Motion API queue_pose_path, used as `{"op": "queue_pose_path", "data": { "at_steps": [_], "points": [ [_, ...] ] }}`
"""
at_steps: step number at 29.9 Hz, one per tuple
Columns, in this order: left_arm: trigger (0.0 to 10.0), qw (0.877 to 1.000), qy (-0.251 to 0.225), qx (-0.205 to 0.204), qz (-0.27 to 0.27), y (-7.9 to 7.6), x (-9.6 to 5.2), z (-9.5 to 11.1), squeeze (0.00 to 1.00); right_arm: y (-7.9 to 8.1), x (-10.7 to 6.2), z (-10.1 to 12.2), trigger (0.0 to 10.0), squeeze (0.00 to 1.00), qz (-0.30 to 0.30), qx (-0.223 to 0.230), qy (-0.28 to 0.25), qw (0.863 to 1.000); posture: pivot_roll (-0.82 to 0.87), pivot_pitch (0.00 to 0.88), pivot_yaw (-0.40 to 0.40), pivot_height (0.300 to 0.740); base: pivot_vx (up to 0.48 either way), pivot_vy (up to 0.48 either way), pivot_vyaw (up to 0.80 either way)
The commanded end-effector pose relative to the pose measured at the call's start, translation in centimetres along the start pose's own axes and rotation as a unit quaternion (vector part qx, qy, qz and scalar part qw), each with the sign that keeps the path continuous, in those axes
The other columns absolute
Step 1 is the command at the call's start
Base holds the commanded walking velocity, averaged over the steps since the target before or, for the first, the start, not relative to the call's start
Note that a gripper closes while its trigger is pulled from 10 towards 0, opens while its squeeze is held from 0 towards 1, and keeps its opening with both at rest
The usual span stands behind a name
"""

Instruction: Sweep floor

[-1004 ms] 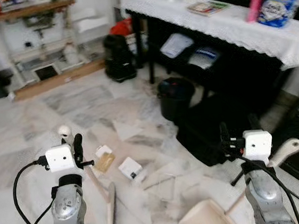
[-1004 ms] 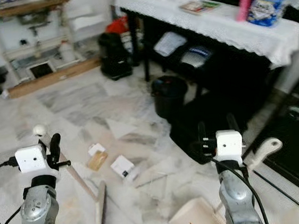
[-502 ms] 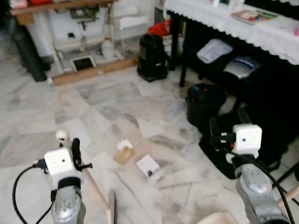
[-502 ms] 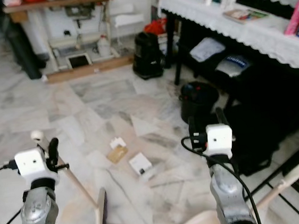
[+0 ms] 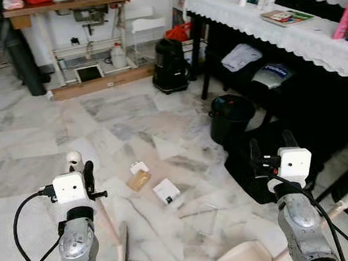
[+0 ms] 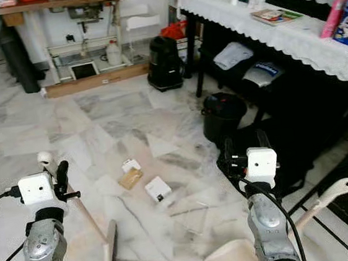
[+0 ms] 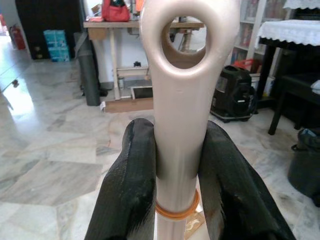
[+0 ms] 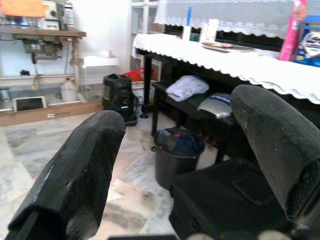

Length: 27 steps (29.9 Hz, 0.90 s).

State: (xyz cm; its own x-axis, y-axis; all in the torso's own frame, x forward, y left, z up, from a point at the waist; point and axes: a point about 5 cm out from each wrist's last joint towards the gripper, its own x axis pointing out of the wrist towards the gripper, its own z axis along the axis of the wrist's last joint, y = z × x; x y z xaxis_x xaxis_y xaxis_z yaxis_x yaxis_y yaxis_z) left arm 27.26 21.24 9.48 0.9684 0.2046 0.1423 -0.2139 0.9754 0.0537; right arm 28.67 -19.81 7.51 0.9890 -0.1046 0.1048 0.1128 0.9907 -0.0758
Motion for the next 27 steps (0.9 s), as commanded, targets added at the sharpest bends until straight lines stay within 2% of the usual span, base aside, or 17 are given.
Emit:
{"op": "queue_pose_path", "data": {
  "at_steps": [1, 27],
  "points": [
    [10.0, 1.000, -0.021, -0.005, -0.007, -0.58, 0.24, 0.84, 0.00, -0.53, 0.14, -0.09, 10.0, 0.00, -0.012, 0.005, 0.007, 1.000, -0.04, 0.000, -0.059, 0.740, 0.000, -0.270, 0.00],
    [10.0, 1.000, -0.021, -0.007, -0.003, -0.57, 0.22, 0.75, 0.00, -0.20, 0.50, 0.43, 10.0, 0.00, 0.000, -0.010, -0.004, 1.000, -0.05, 0.000, -0.062, 0.740, 0.000, -0.270, 0.00]
  ]
}}
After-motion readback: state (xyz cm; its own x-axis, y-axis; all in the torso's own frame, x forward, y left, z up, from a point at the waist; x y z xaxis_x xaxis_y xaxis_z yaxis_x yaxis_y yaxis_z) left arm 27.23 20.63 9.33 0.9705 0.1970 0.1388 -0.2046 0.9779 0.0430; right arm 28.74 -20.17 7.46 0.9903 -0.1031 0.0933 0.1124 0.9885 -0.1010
